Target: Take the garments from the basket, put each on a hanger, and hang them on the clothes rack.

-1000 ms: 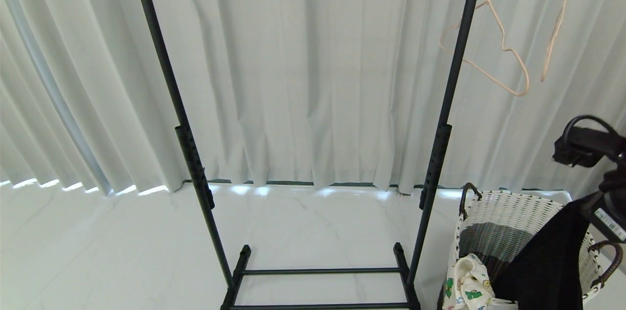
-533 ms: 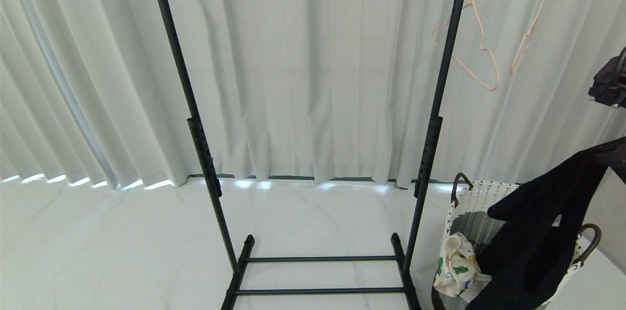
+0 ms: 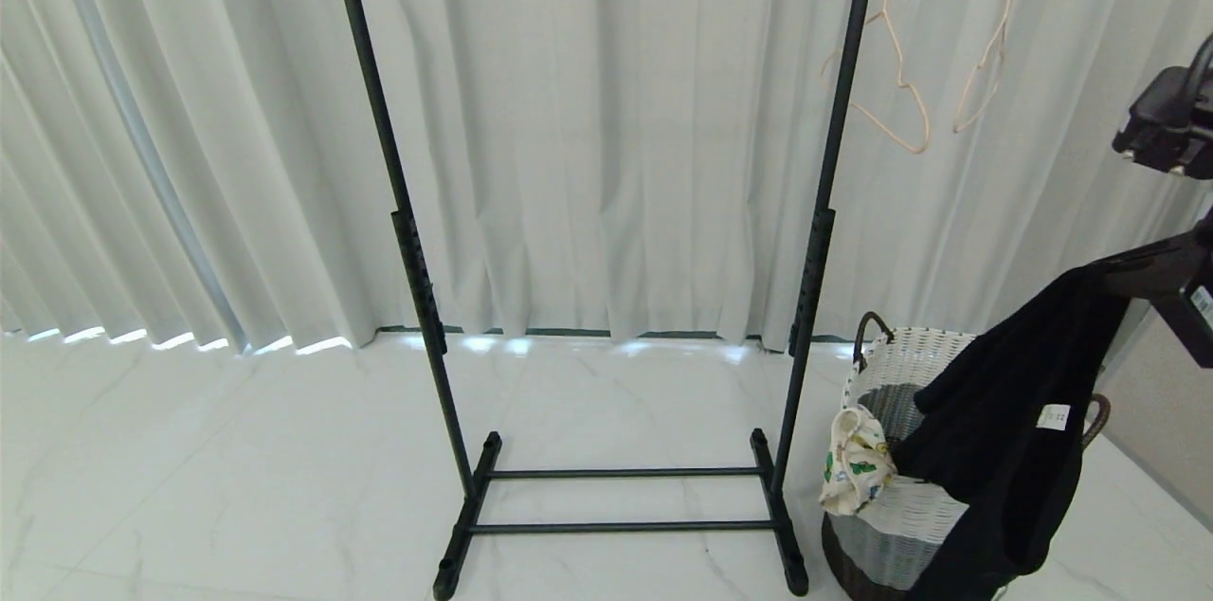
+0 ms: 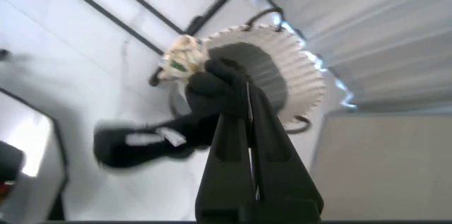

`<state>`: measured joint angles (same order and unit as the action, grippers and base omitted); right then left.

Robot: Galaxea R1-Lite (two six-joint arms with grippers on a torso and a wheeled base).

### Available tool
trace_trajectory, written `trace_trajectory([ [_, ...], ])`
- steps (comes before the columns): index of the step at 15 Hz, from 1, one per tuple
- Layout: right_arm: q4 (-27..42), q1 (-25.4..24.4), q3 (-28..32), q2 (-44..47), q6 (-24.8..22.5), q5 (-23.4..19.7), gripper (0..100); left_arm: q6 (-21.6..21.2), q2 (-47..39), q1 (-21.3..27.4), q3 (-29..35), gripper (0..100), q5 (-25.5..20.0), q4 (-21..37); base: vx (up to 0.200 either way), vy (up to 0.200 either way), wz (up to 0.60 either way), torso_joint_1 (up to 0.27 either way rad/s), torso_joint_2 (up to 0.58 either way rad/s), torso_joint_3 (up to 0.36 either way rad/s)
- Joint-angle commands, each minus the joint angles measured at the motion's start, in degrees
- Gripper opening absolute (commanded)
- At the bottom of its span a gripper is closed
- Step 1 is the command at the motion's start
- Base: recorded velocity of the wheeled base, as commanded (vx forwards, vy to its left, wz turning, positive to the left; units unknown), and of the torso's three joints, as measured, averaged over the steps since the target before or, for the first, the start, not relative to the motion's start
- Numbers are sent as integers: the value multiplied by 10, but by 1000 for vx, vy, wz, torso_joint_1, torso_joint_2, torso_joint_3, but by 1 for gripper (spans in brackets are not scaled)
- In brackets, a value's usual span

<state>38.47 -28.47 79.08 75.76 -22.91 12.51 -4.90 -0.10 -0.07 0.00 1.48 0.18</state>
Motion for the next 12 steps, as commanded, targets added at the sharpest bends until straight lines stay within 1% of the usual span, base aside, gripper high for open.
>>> trace_trajectory([
  [1,-1,-48,17,25,30,-1,0,-3,0,0,0,100,0,0,0,0,0,0,0,0],
  [2,0,-65,20,30,39,-1,0,-5,0,0,0,100,-1,0,0,0,0,0,0,0],
  [4,-1,-78,20,34,39,-1,0,-1,0,0,0,100,0,0,0,0,0,0,0,0],
  [6,0,-85,20,34,39,-1,0,24,0,0,0,100,0,-2,0,0,0,0,0,0],
  [7,0,-92,20,34,40,-1,0,27,-1,1,8,100,-4,-5,0,0,0,0,0,0],
  [8,-1,-95,20,34,41,-4,0,44,-26,7,60,100,-32,-8,0,0,0,0,0,0],
  [9,-1,-97,20,34,43,-12,0,85,-96,27,116,100,-51,-13,0,0,0,0,0,0],
  [10,-1,-98,21,34,44,-24,0,109,-174,43,174,100,-51,-33,0,0,0,0,0,0],
  [11,-2,-98,22,33,45,-31,0,111,-249,59,214,100,-52,-50,0,0,0,0,0,0],
  [12,-2,-97,27,32,46,-34,0,114,-315,88,258,100,-52,-63,0,0,0,0,0,0],
])
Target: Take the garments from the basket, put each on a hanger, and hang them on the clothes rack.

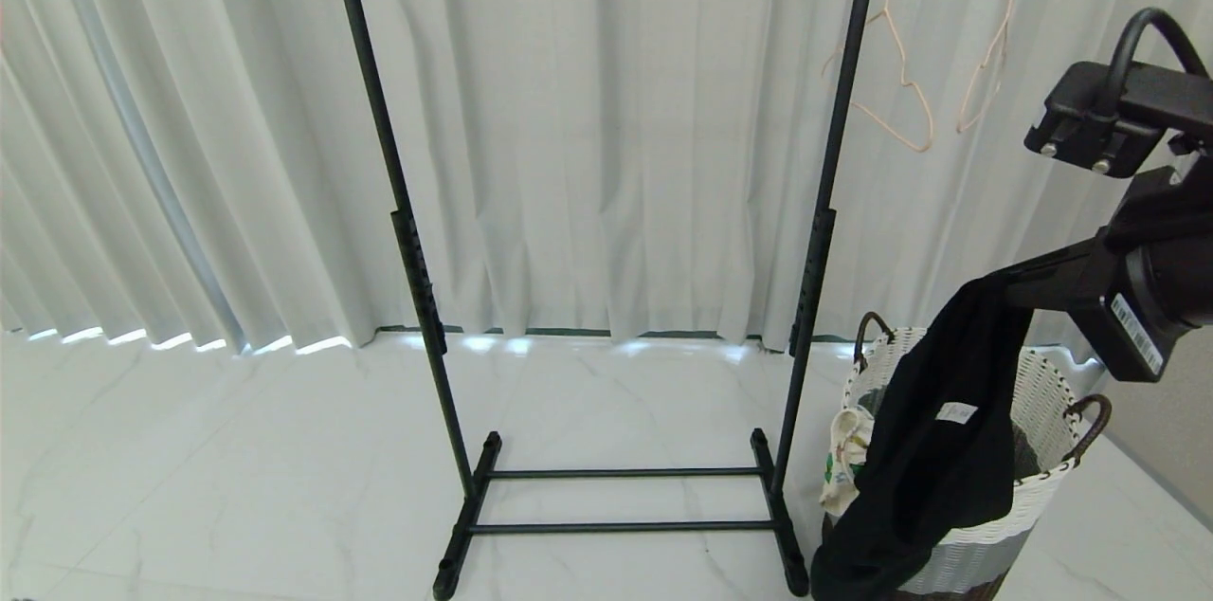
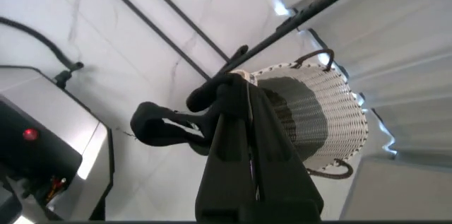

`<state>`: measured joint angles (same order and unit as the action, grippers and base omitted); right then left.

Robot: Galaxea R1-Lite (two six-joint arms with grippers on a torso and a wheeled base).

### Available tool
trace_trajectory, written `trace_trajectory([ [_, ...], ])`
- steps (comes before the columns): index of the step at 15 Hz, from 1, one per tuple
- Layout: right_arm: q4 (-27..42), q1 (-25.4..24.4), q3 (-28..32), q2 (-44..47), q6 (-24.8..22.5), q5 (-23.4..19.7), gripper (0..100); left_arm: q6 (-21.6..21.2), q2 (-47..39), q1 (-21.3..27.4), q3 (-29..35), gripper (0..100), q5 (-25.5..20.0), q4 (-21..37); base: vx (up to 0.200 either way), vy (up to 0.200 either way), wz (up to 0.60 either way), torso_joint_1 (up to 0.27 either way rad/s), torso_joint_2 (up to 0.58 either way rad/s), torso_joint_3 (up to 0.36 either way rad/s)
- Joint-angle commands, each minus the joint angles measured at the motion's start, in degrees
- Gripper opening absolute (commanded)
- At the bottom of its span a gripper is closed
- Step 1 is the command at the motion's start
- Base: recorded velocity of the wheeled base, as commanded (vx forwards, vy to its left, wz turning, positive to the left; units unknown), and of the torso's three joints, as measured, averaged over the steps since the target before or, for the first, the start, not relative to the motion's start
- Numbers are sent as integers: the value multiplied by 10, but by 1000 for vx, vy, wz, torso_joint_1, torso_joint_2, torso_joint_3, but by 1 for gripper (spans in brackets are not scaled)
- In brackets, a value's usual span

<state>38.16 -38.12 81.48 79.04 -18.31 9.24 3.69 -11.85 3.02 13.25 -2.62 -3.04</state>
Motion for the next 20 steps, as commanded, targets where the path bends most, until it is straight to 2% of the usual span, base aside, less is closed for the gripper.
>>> trace_trajectory([
  [1,1,0,3,0,0,-1,0,28,-198,57,126,100,-11,-31,0,0,0,0,0,0],
  [2,-11,-1,18,1,28,-3,0,47,-310,164,218,100,-11,-43,0,0,0,0,0,0],
  [3,-20,-1,20,1,38,-3,0,51,-358,211,257,100,-10,-43,0,0,0,0,0,0],
  [4,-26,-1,20,1,42,-3,0,52,-389,235,276,100,-9,-43,0,0,0,0,0,0],
  [5,-34,-1,20,-2,50,-3,0,53,-461,270,305,100,-7,-45,0,0,0,0,0,0],
  [6,-38,-1,20,-2,56,-3,0,53,-512,275,309,100,-6,-60,0,0,0,0,0,0],
  [7,-38,-1,20,-3,59,-3,0,54,-555,288,308,100,-4,-101,0,0,0,0,0,0],
  [8,-39,-1,20,-3,63,-4,0,55,-588,314,308,100,5,-129,0,0,0,0,0,0],
  [10,-45,-1,20,-4,67,-8,0,64,-622,367,307,100,29,-140,0,0,0,0,0,0],
  [11,-55,-1,20,-5,68,-9,0,84,-643,429,305,100,38,-141,0,0,0,0,0,0],
  [12,-62,-1,20,-6,70,-9,0,106,-658,472,308,100,38,-143,0,0,0,0,0,0],
  [14,-67,-1,20,-13,71,-8,0,166,-711,551,312,100,39,-185,0,0,0,0,0,0],
  [15,-67,-1,20,-15,71,-8,0,181,-728,567,315,100,40,-200,0,0,0,0,0,0],
  [16,-67,-1,17,-24,74,-8,0,209,-784,596,335,100,62,-235,0,0,0,0,0,0],
  [19,-67,-2,19,-32,71,-9,0,250,-891,615,403,100,112,-243,0,0,0,0,0,0],
  [20,-66,-2,13,-40,71,-9,0,268,-930,616,448,100,115,-243,0,0,0,0,0,0],
])
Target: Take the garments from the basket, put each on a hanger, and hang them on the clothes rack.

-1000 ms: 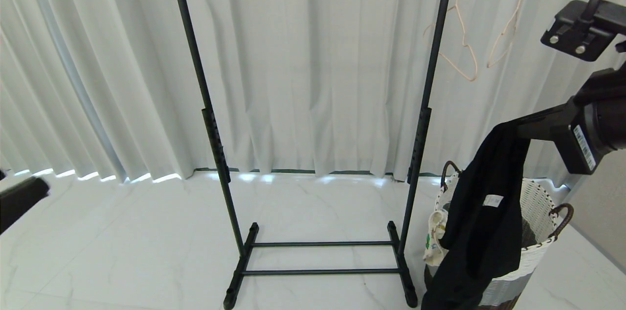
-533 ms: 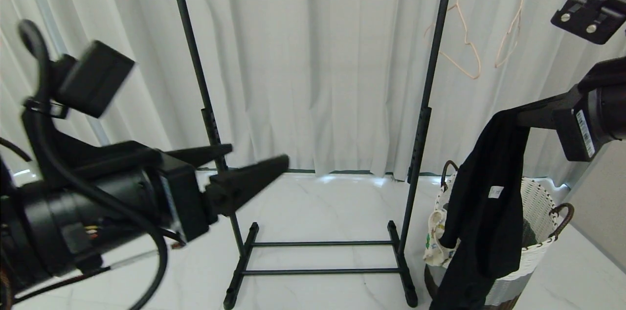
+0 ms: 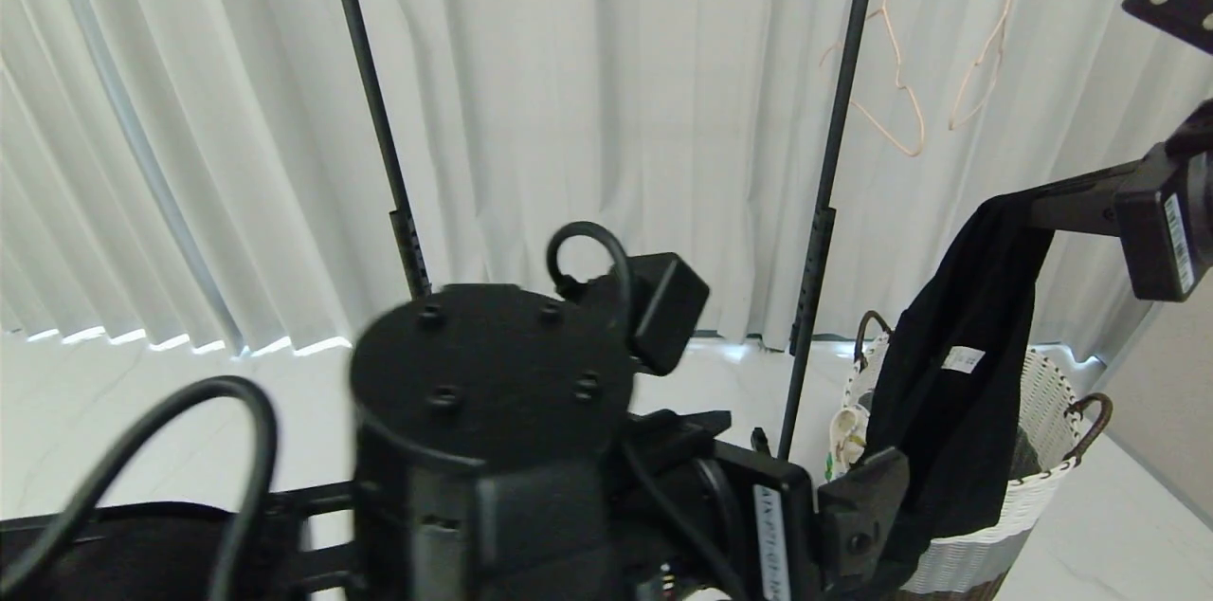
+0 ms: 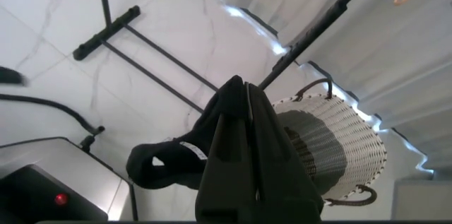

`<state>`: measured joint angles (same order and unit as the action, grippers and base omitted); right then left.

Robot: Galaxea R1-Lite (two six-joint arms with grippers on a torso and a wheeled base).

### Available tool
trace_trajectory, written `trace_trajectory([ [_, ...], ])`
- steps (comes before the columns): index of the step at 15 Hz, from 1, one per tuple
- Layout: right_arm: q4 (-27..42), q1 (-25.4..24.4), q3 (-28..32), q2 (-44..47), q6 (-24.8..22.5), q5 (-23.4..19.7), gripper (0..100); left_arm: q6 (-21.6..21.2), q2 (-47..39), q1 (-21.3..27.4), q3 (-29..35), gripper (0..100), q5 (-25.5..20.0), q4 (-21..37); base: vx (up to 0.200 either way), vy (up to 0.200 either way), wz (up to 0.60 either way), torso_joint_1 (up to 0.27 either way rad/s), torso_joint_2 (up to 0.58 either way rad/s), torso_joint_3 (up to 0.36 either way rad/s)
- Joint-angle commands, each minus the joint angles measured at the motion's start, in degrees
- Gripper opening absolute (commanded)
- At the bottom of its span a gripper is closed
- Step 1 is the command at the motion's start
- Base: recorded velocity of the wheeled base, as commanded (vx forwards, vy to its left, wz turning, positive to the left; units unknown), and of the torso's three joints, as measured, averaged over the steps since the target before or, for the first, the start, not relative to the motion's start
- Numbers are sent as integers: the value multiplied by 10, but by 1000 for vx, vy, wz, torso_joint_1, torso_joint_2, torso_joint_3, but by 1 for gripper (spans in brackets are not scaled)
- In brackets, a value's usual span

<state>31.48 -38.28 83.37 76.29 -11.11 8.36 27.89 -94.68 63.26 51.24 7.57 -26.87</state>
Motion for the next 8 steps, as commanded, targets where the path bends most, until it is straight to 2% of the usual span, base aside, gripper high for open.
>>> trace_trajectory([
  [1,1,0,-11,-17,-1,0,0,30,-132,13,112,100,13,-5,0,0,0,0,0,0],
  [4,1,0,-15,-27,-1,0,0,27,-202,10,197,100,12,-4,0,0,0,0,0,0],
  [8,1,-7,-15,-31,-1,0,0,23,-248,7,223,100,9,-4,0,0,0,0,0,0],
])
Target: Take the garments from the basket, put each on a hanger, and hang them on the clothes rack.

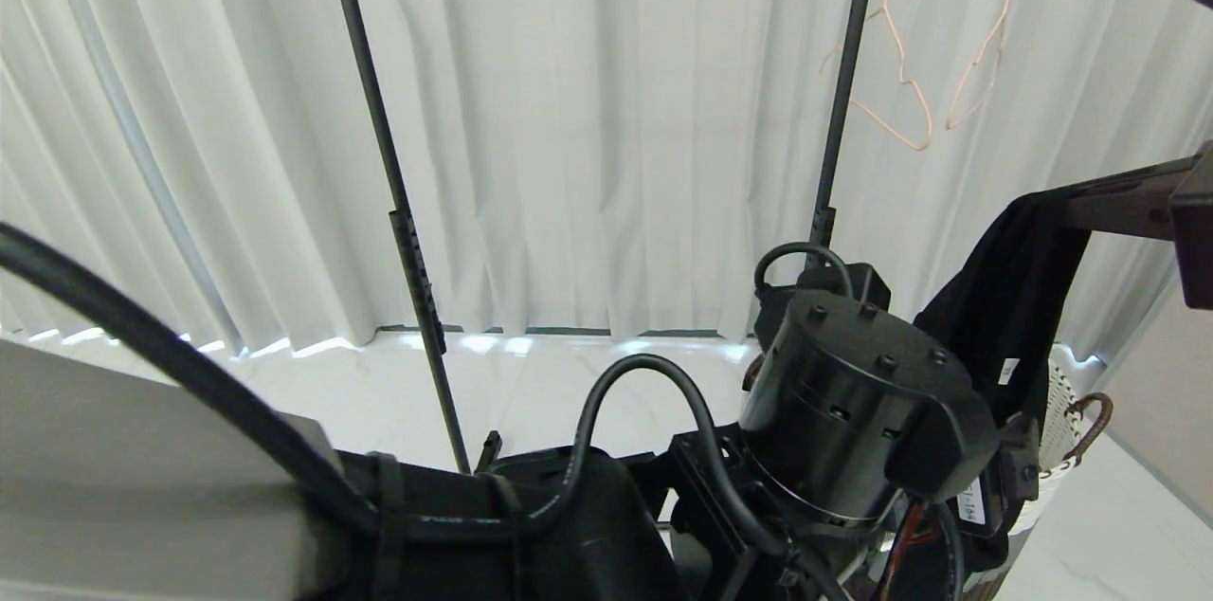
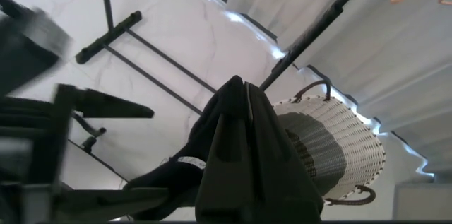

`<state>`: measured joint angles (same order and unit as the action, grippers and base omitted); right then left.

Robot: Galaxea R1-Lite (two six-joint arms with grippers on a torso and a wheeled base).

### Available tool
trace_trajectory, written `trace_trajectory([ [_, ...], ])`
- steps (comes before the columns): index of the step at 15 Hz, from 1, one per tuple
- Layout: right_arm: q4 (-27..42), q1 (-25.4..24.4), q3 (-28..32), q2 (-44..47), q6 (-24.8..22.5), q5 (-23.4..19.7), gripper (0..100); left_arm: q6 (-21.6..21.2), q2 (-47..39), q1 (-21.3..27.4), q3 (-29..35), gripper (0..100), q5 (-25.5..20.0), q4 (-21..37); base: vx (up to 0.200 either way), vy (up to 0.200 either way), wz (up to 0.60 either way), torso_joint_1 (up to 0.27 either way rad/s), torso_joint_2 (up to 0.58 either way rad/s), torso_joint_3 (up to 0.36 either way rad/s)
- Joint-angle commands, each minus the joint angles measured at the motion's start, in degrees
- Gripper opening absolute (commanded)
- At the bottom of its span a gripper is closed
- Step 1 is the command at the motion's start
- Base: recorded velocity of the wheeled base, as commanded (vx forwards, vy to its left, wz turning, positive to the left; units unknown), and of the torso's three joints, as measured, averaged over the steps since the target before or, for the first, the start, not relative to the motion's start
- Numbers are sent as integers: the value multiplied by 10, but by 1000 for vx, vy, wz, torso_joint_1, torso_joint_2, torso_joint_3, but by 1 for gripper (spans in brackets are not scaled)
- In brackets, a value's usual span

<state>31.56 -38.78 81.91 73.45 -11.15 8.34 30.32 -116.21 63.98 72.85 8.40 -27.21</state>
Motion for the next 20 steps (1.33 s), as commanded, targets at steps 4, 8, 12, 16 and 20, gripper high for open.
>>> trace_trajectory([
  [4,0,-26,0,0,0,2,0,-42,-75,-26,8,100,28,0,0,0,0,0,0,0],
  [8,0,-27,-2,1,0,5,0,-68,-82,-38,-5,100,60,4,0,0,0,0,0,0],
  [12,-1,-22,-14,5,1,11,0,-69,-43,-41,-75,100,87,3,0,0,0,0,0,0],
  [16,-2,-8,-14,19,1,11,0,-81,26,-41,-152,100,89,2,0,0,0,0,0,0],
  [20,-1,-13,-13,20,-4,11,0,-81,33,-39,-165,0,129,2,0,0,0,0,0,0],
])
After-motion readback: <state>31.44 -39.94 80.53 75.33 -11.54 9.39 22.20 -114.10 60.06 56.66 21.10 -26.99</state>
